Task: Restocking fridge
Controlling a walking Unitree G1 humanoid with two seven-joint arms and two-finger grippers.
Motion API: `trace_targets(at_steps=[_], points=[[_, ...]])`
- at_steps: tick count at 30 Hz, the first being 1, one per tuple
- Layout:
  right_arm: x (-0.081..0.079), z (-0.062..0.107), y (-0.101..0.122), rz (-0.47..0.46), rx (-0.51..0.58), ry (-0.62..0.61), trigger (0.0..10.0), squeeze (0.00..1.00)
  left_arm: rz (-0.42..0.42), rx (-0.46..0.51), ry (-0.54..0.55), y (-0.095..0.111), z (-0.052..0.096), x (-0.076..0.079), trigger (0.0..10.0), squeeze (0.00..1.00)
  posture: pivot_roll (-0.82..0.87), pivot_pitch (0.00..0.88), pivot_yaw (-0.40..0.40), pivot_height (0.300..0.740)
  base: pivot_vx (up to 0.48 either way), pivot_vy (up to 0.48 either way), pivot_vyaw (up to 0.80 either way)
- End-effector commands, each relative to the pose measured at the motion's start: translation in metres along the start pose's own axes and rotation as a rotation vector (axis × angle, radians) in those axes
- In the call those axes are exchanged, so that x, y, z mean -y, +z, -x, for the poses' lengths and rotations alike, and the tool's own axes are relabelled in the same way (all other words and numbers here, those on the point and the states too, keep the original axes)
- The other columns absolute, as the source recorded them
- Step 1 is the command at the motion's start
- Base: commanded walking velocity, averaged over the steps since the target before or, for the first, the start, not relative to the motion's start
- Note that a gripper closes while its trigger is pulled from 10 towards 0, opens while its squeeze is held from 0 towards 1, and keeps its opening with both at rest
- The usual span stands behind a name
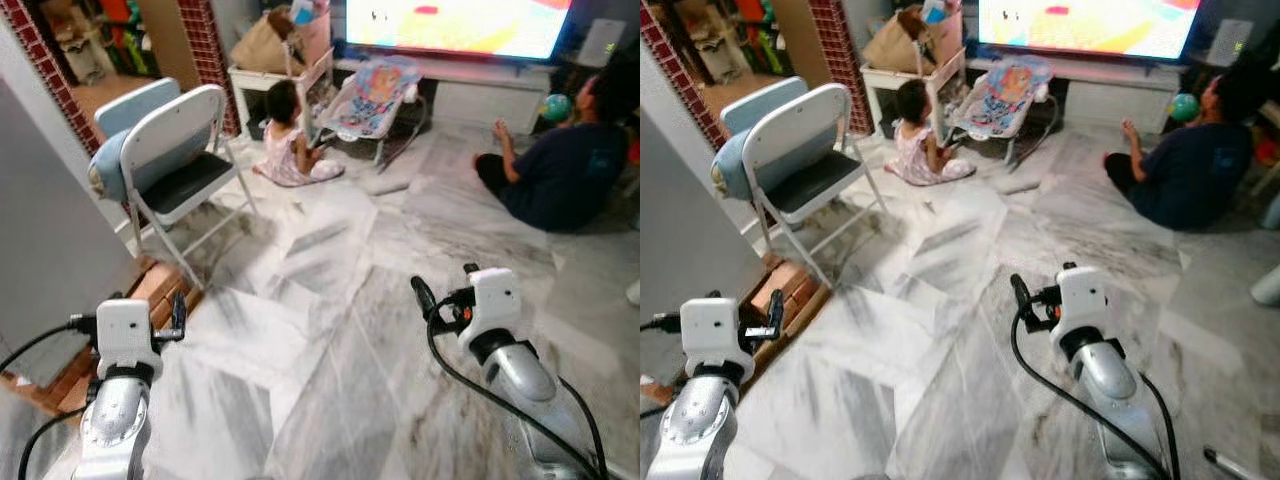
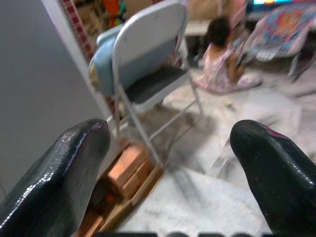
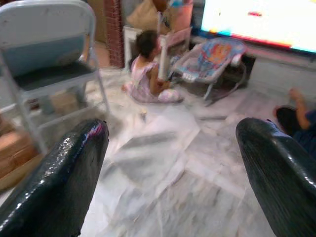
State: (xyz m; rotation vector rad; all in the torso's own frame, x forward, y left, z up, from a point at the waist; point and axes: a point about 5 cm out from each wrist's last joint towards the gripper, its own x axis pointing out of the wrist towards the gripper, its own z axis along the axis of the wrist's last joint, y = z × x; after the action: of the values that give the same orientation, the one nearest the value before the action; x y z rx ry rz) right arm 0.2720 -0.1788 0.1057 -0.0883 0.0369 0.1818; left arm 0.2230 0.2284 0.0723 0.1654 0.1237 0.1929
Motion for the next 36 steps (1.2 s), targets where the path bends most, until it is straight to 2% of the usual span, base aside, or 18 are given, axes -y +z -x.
trace_targets(at_steps=[1, 3, 6, 7, 8, 10, 11, 13, 16, 18, 19, 20, 21, 23, 27, 31, 36], points=[[0.013, 0.007, -0.006, 0.025, -0.024, -0.061, 10.0, 0.0, 0.001, 0.022, -0.011, 0.006, -0.001, 0.005, 10.0, 0.0, -0.07, 0.027, 0.023, 0.74, 0.371, 0.0, 0.0], [0.015, 0.007, -0.007, 0.017, -0.026, -0.084, 10.0, 0.0, -0.006, 0.024, -0.002, 0.005, 0.0, 0.004, 10.0, 0.0, -0.07, 0.028, 0.023, 0.74, 0.356, 0.0, 0.0], [0.023, 0.009, -0.017, -0.057, -0.064, -0.196, 10.0, 0.0, 0.019, 0.049, 0.031, 0.005, 0.008, -0.001, 10.0, 0.0, -0.06, 0.0, 0.03, 0.74, 0.174, 0.0, 0.0], [0.024, 0.01, -0.019, -0.05, -0.074, -0.216, 10.0, 0.0, 0.08, 0.053, 0.065, 0.007, 0.009, -0.004, 10.0, 0.0, -0.05, 0.0, 0.03, 0.74, 0.0, 0.0, 0.0], [0.024, 0.01, -0.019, -0.05, -0.074, -0.216, 10.0, 0.0, 0.08, 0.053, 0.065, 0.007, 0.009, -0.004, 10.0, 0.0, -0.05, 0.0, 0.03, 0.74, 0.0, 0.0, 0.0], [0.023, 0.012, -0.03, -0.039, -0.116, -0.233, 10.0, 0.0, 0.185, 0.054, 0.136, 0.011, 0.013, -0.009, 10.0, 0.0, -0.05, 0.0, 0.029, 0.74, 0.0, 0.0, 0.0], [0.02, 0.012, -0.035, -0.079, -0.129, -0.225, 10.0, 0.0, 0.159, 0.069, 0.117, 0.013, 0.014, -0.007, 10.0, 0.0, -0.04, 0.0, 0.038, 0.74, 0.0, 0.0, 0.0], [0.021, 0.013, -0.037, -0.084, -0.135, -0.242, 10.0, 0.0, 0.117, 0.07, 0.142, 0.01, 0.017, -0.01, 10.0, 0.0, -0.05, 0.0, 0.038, 0.74, 0.0, 0.0, 0.0], [0.022, 0.012, -0.036, -0.06, -0.118, -0.246, 10.0, 0.0, 0.131, 0.05, 0.147, 0.006, 0.02, -0.011, 10.0, 0.0, -0.05, 0.008, 0.036, 0.74, 0.0, 0.0, 0.0], [0.019, 0.012, -0.036, -0.064, -0.132, -0.191, 10.0, 0.0, 0.121, -0.035, 0.097, -0.007, 0.027, -0.009, 10.0, 0.0, -0.05, 0.02, 0.022, 0.74, 0.0, 0.0, 0.0], [0.019, 0.012, -0.036, -0.064, -0.132, -0.191, 10.0, 0.0, 0.121, -0.035, 0.097, -0.007, 0.027, -0.009, 10.0, 0.0, -0.05, 0.02, 0.022, 0.74, 0.0, 0.0, 0.0], [0.017, 0.013, -0.034, -0.031, -0.121, -0.156, 10.0, 0.0, 0.057, -0.062, 0.024, -0.009, 0.03, -0.005, 10.0, 0.0, -0.05, 0.038, 0.013, 0.74, 0.0, 0.0, 0.0], [0.016, 0.013, -0.032, -0.025, -0.11, -0.131, 10.0, 0.0, 0.013, -0.039, -0.02, -0.005, 0.031, -0.004, 10.0, 0.0, -0.04, 0.054, 0.003, 0.74, 0.0, 0.0, 0.0], [0.016, 0.012, -0.031, -0.032, -0.101, -0.111, 10.0, 0.0, -0.01, -0.004, -0.032, 0.001, 0.031, -0.004, 10.0, 0.0, -0.04, 0.054, 0.008, 0.74, 0.0, 0.0, 0.0], [0.02, 0.005, -0.019, -0.019, -0.055, -0.108, 10.0, 0.0, 0.01, 0.028, 0.035, 0.015, 0.022, -0.005, 10.0, 0.0, -0.05, 0.069, 0.025, 0.74, 0.0, 0.0, 0.0], [0.026, 0.005, -0.017, -0.014, -0.046, -0.136, 10.0, 0.0, 0.001, 0.018, 0.017, 0.014, 0.02, 0.003, 10.0, 0.0, -0.04, 0.079, 0.025, 0.74, 0.0, 0.0, 0.0], [0.018, 0.011, -0.023, -0.021, -0.064, -0.116, 10.0, 0.0, 0.044, 0.001, 0.031, 0.012, 0.016, 0.007, 10.0, 0.0, -0.04, 0.097, 0.018, 0.74, 0.0, 0.0, 0.0]])
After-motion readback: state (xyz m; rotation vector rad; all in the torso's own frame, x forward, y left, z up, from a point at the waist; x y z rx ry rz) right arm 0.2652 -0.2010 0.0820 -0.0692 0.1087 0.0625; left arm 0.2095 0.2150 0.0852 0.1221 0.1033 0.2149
